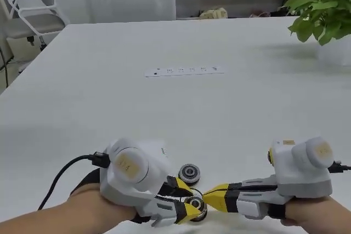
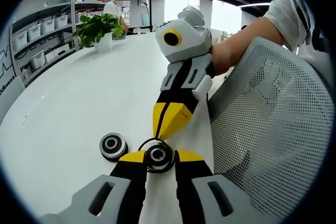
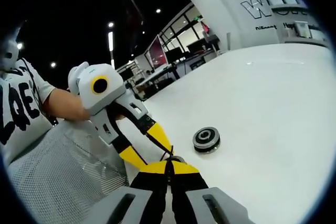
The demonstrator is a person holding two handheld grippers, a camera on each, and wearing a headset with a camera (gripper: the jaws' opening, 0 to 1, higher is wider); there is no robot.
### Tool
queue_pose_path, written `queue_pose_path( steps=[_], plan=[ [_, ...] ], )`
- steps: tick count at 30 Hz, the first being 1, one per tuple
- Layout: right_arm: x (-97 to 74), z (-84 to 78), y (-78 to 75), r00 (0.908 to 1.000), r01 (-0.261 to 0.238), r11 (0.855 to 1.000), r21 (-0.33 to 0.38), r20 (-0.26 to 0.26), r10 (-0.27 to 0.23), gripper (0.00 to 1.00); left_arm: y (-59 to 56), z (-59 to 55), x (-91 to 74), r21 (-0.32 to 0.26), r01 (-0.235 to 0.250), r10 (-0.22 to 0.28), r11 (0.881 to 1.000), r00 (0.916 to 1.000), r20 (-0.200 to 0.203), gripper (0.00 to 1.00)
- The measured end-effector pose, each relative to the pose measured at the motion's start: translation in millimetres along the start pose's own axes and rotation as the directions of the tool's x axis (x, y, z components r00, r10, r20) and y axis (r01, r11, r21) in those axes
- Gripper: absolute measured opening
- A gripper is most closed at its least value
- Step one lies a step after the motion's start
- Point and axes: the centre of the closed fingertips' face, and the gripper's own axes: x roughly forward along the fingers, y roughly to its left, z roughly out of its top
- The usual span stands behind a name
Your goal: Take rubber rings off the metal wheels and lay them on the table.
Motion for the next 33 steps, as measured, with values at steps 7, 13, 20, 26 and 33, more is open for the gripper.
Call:
queue_pose_path(
  steps=[7, 13, 20, 26, 33],
  plan=[
    [-3.1, 7.3, 3.8, 0.9999, -0.011, 1.0, -0.003, 0.012, 0.011, 0.0, -5.0, 9.7, -13.8, -0.005, 0.006, -0.006, 1.0, 0.9995, 0.03, 0.21],
    [-4.8, 15.6, 8.4, 0.9996, -0.019, 1.0, -0.013, 0.02, 0.02, 0.0, -6.2, 18.7, -28.5, -0.015, -0.004, 0.005, 1.0, 0.9977, 0.068, 0.26],
    [-5.3, 24.0, 14.6, 0.9992, -0.032, 0.999, -0.029, 0.023, 0.032, 0.0, -4.6, 26.4, -48.7, -0.036, -0.023, 0.027, 0.999, 0.994, 0.106, 0.32],
    [-6.1, 30.9, 18.3, 0.9989, -0.041, 0.998, -0.043, 0.02, 0.042, 0.0, 0.9, 28.0, -68.5, -0.077, -0.047, 0.057, 0.996, 0.9879, 0.144, 0.37],
    [-4.1, 37.8, 20.6, 0.9986, -0.051, 0.997, -0.059, 0.009, 0.051, 0.0, 5.9, 25.2, -87.5, -0.1, -0.078, 0.094, 0.992, 0.9822, 0.163, 0.43]
  ],
)
